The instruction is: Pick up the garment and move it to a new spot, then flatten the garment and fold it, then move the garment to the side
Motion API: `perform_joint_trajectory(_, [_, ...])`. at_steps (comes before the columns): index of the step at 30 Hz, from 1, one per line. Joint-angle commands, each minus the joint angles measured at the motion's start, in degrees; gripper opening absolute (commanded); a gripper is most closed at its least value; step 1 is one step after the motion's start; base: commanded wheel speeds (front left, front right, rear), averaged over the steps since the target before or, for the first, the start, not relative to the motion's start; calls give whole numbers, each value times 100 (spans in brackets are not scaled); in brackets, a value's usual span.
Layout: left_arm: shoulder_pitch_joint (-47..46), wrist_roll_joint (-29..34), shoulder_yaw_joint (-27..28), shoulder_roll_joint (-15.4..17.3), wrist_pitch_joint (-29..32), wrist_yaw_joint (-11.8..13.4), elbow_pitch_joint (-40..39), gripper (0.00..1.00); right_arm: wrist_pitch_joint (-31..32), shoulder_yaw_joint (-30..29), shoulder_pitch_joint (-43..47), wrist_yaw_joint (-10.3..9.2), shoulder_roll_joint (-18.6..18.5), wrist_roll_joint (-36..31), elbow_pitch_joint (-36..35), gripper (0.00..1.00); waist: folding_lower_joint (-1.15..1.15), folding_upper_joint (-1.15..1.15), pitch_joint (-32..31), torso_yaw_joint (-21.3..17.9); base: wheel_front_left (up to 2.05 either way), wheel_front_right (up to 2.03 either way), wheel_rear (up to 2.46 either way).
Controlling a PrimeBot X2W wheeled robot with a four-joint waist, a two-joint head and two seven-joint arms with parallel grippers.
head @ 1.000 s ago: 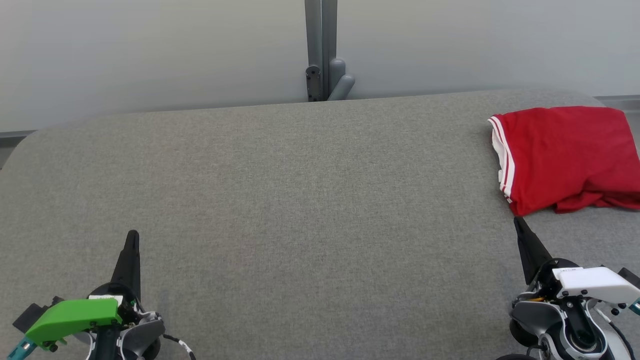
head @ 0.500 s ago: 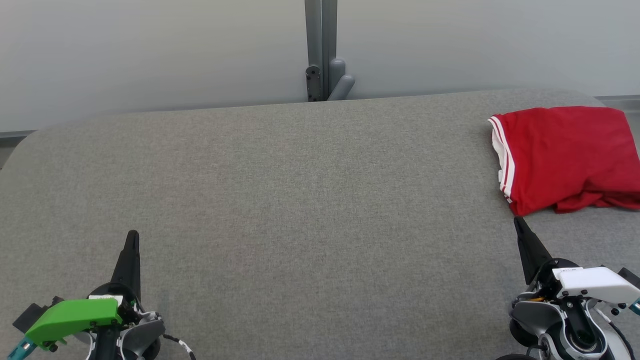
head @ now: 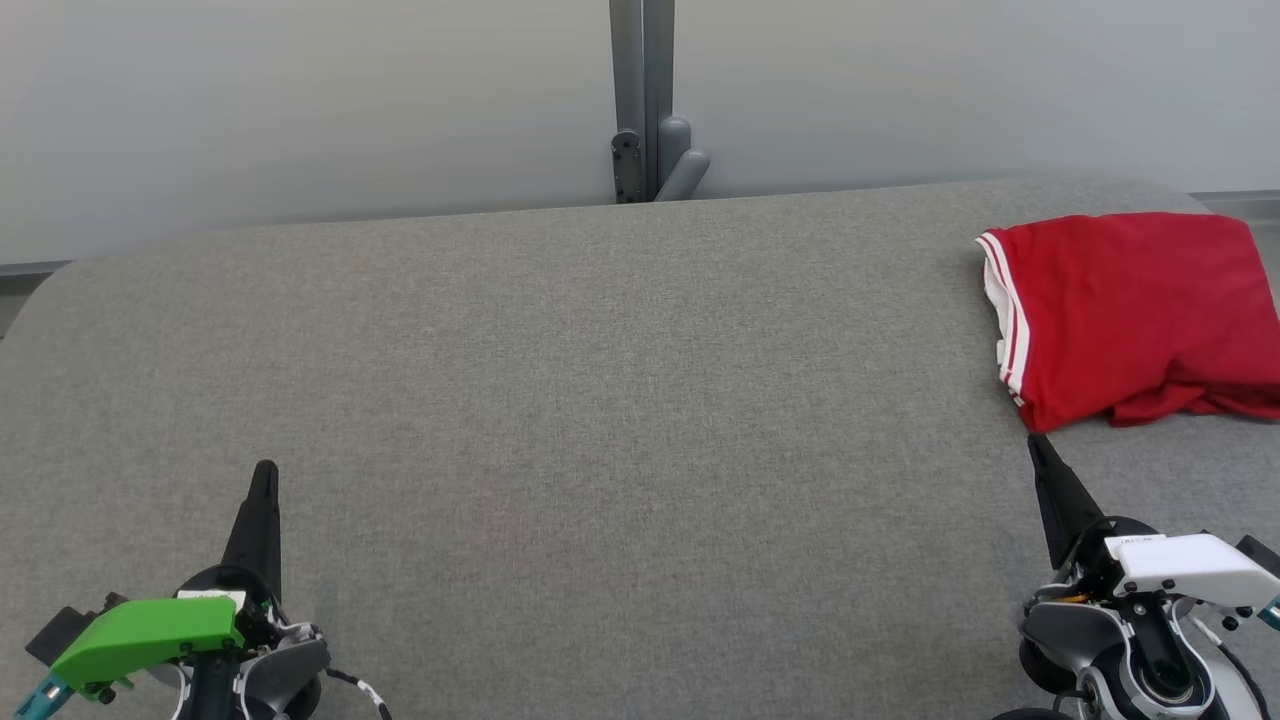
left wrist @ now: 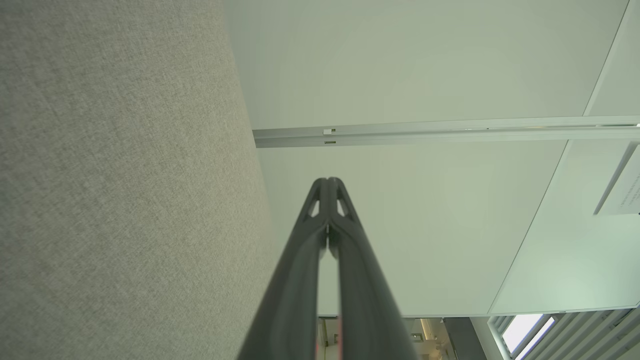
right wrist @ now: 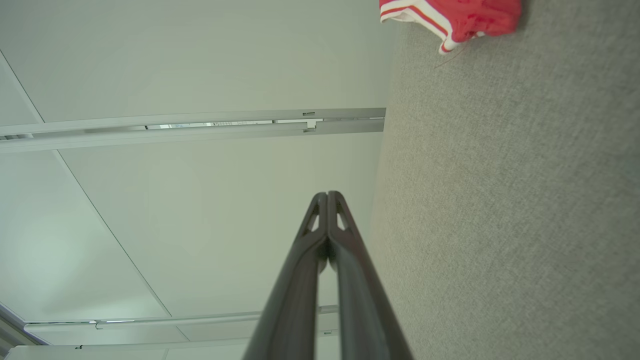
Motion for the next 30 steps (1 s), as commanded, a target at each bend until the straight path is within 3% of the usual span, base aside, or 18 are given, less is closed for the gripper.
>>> perform_joint_trajectory(1, [-70,-15,13,29,19,-37,-17,0,23,6,-64,2,-28,38,8,0,0,65,0,0,0,0,0])
perform_joint_trajectory(30, [-70,-15,12,29,19,-37,-17,0,23,6,-64,2,-28,39,7,0,0,65,0,0,0,0,0])
